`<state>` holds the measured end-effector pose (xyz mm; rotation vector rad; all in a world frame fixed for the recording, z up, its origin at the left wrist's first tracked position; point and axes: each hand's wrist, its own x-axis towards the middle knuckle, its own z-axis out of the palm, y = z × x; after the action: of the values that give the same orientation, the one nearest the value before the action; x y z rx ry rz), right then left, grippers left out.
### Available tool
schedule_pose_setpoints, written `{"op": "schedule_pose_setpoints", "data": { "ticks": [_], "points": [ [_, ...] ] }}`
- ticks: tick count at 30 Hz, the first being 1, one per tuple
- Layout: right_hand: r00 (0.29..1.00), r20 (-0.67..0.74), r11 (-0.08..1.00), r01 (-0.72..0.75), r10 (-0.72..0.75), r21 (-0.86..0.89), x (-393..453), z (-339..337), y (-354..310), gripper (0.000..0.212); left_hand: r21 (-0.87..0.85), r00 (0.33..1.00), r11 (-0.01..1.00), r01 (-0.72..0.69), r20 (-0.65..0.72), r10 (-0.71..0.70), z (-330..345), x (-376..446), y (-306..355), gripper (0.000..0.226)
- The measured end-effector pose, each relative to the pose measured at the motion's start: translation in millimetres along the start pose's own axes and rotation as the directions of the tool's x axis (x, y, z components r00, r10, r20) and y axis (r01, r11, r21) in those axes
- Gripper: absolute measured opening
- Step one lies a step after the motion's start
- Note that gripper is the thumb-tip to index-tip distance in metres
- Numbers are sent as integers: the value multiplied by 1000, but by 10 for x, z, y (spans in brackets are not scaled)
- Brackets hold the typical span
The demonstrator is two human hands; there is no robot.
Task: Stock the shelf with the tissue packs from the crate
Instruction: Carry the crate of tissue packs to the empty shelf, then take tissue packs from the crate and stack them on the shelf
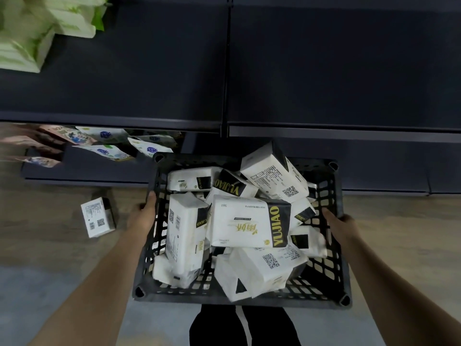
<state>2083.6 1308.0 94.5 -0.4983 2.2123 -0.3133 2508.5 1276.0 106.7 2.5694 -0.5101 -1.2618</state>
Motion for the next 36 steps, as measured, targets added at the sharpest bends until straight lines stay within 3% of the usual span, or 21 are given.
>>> {"op": "schedule_pose_setpoints", "data": {
  "ticks": [7,13,16,21,23,27,31,36],
  "points": [
    [1000,-17,996,-6,4,-90,-466,-94,-194,49,112,993,990,-89,-65,96,-99,-393,29,71],
    [997,82,997,11,-4,-82,-1038,-168,-401,55,146,998,987,-68,18,67,-158,-884,122,66],
    [990,141,998,-9,17,-54,-1367,-158,-447,60,147,988,979,-141,86,129,-157,-1196,159,60],
    [978,209,1000,11,-14,15,-1844,-144,-446,59,342,928,866,-365,211,308,-170,-1711,194,65],
    [971,230,995,83,-69,-54,-1967,-154,-438,57,446,878,757,-478,268,397,-184,-1872,182,67],
    [949,277,940,224,-150,-256,-2072,-164,-389,59,659,708,356,-663,396,585,-141,-2037,200,80],
    [930,321,871,301,-179,-387,-1987,-141,-306,62,750,591,37,-660,489,641,10,-2006,298,96],
    [918,358,865,312,-168,-394,-1810,-103,-206,63,771,525,-280,-571,606,597,184,-1921,392,106]
  ]
}}
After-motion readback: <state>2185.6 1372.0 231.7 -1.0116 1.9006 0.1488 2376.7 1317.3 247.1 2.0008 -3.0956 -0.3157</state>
